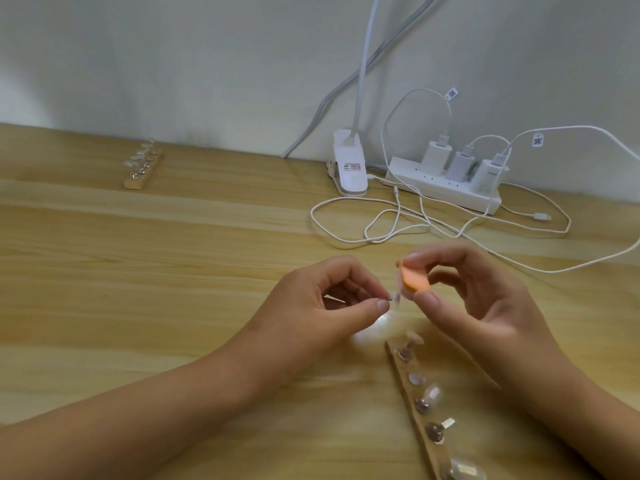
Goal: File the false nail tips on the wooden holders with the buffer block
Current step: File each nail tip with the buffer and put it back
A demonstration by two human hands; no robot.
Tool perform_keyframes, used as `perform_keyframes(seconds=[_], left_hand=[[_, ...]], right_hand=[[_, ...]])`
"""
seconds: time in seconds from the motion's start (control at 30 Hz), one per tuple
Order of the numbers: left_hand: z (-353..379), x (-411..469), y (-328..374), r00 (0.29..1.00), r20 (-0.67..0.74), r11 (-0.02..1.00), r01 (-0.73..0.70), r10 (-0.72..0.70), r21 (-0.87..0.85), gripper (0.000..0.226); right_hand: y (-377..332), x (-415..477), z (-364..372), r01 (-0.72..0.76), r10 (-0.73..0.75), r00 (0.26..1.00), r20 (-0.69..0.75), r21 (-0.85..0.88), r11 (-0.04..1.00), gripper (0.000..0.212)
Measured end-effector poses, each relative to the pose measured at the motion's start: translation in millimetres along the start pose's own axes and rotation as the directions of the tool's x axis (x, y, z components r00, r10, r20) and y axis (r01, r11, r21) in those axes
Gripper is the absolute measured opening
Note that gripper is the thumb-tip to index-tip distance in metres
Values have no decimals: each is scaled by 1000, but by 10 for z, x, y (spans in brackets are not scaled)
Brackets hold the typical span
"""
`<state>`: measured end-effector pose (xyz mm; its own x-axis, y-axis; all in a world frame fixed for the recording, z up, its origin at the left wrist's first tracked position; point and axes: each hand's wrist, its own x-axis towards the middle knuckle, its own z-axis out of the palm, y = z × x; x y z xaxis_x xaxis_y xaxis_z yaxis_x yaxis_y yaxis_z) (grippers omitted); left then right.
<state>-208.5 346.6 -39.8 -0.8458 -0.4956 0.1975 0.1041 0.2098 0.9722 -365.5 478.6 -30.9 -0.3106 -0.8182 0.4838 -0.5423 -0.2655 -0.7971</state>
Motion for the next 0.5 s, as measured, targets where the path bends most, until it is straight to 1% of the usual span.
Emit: perform_keyframes(seconds=[0.07,0.1,0.17,0.23,0.37,0.5], left_hand=[[-2,4,-6,1000,2,1000,-8,8,14,6],[-2,5,-10,1000,1,1000,-9,9,19,6],[3,8,-16,1000,-8,1000,-5,5,10,5],[5,8,-19,1000,-11,1000,-1,1,-3,5],[11,8,-6,1000,-7,1000,0,0,-5,5],[13,15,-1,999,-18,999,32,-33,-31,6]], right_hand=[[-40,-22,18,55,-55,998,5,69,996,35],[-45,-26,20,67,-68,998,9,71,995,40],[-17,-20,16,41,-41,999,25,17,999,48],[3,-11,23,9,-7,999,42,-48,999,45],[-8,-24,43,123,-111,990,84,-148,981,41],[4,-25,56,132,-123,991,52,-223,966,43]])
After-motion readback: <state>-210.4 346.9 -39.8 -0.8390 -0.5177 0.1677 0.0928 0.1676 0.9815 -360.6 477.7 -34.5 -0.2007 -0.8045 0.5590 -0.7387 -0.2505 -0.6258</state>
